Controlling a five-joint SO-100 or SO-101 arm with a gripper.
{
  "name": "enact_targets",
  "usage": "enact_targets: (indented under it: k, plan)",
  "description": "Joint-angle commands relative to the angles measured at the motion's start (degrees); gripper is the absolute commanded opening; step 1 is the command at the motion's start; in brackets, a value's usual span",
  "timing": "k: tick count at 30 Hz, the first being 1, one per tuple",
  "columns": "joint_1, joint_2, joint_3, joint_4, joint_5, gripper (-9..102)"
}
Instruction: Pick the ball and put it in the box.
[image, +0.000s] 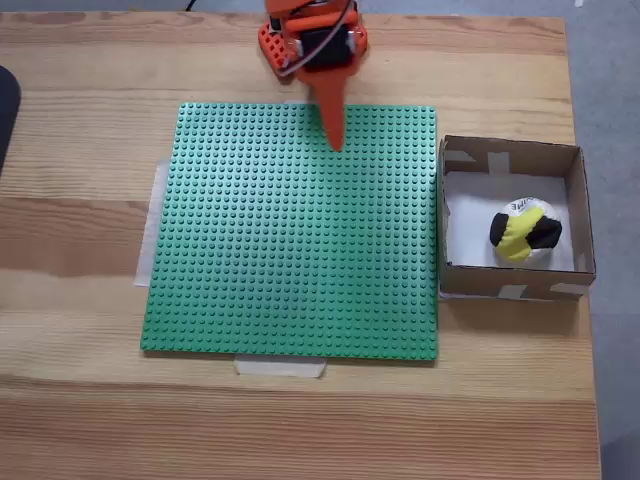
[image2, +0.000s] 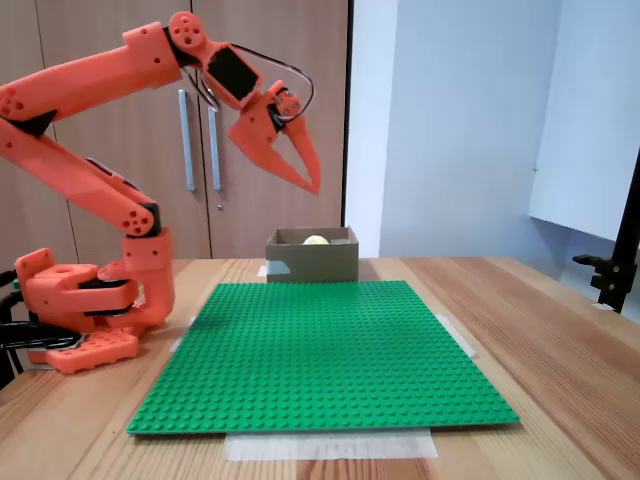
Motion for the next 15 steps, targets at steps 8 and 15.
enact_targets:
  k: [8,15]
  plan:
    - [5.7,11.8,9.8,-2.6,-0.8,-1]
    - [8.3,19.3,19.5,-6.0,-0.4,-1]
